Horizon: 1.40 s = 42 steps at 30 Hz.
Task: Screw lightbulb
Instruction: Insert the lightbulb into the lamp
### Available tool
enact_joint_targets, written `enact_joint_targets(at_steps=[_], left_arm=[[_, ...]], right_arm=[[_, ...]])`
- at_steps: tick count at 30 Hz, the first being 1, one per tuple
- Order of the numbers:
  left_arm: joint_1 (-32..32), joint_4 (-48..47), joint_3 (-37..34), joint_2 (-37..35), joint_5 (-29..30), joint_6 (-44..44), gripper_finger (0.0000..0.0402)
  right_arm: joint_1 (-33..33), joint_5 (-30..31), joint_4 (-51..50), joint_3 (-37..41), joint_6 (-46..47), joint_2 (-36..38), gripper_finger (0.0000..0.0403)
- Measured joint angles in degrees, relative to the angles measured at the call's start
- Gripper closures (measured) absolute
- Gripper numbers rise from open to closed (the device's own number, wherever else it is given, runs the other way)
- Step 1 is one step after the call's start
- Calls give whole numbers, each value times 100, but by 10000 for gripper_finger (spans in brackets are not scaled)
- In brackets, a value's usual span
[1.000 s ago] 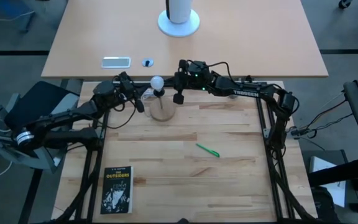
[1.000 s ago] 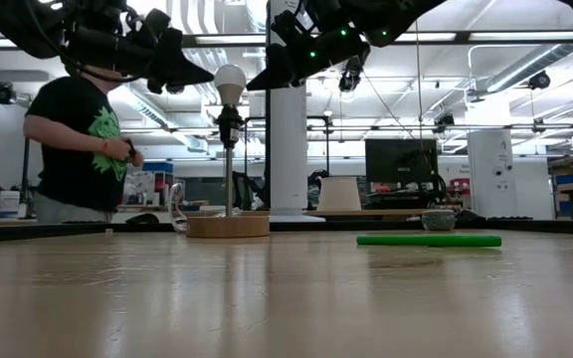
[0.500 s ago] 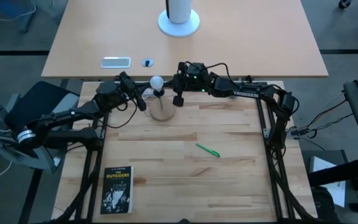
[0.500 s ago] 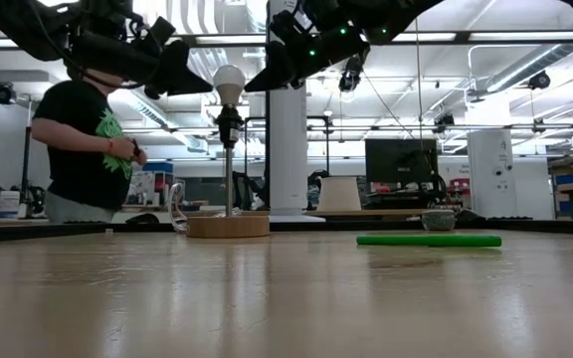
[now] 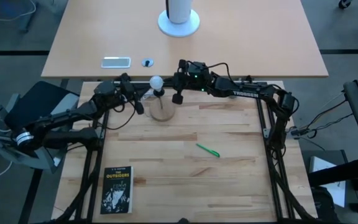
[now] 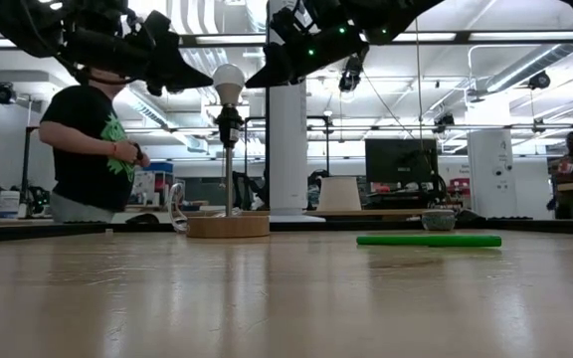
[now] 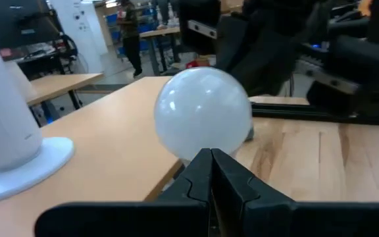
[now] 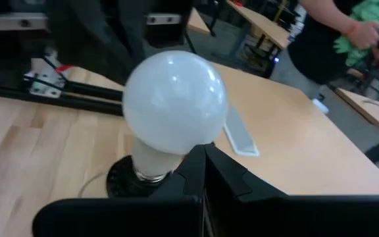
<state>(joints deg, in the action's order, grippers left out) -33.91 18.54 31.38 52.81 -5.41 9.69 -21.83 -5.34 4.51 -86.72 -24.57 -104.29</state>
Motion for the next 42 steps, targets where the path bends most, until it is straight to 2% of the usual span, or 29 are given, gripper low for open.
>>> enact_joint_targets(at_steps=[3, 11, 17, 19, 23, 25, 29, 42], left_arm=[[1, 34, 0, 3, 108, 4, 401], [0, 39, 0, 31, 461, -14, 402], [2, -6, 0, -70, 610, -145, 401], [2, -32, 0, -133, 485, -146, 401], [4, -46, 0, -177, -363, -136, 401], [9, 53, 0, -157, -498, -128, 401], [0, 207, 0, -81, -306, -142, 401], [2, 90, 4, 84, 340, -215, 401]], right_arm=[[-8, -217, 2, 0, 34, 0, 403], [53, -236, -203, 0, 82, 0, 403], [48, 130, -345, 0, 198, 0, 403], [38, 239, -339, 0, 178, 0, 403], [36, 237, -169, 0, 69, 0, 403], [36, 174, -110, 0, 1, 0, 403], [50, -210, -87, 0, -40, 0, 403], [132, -223, -353, 0, 17, 0, 403]])
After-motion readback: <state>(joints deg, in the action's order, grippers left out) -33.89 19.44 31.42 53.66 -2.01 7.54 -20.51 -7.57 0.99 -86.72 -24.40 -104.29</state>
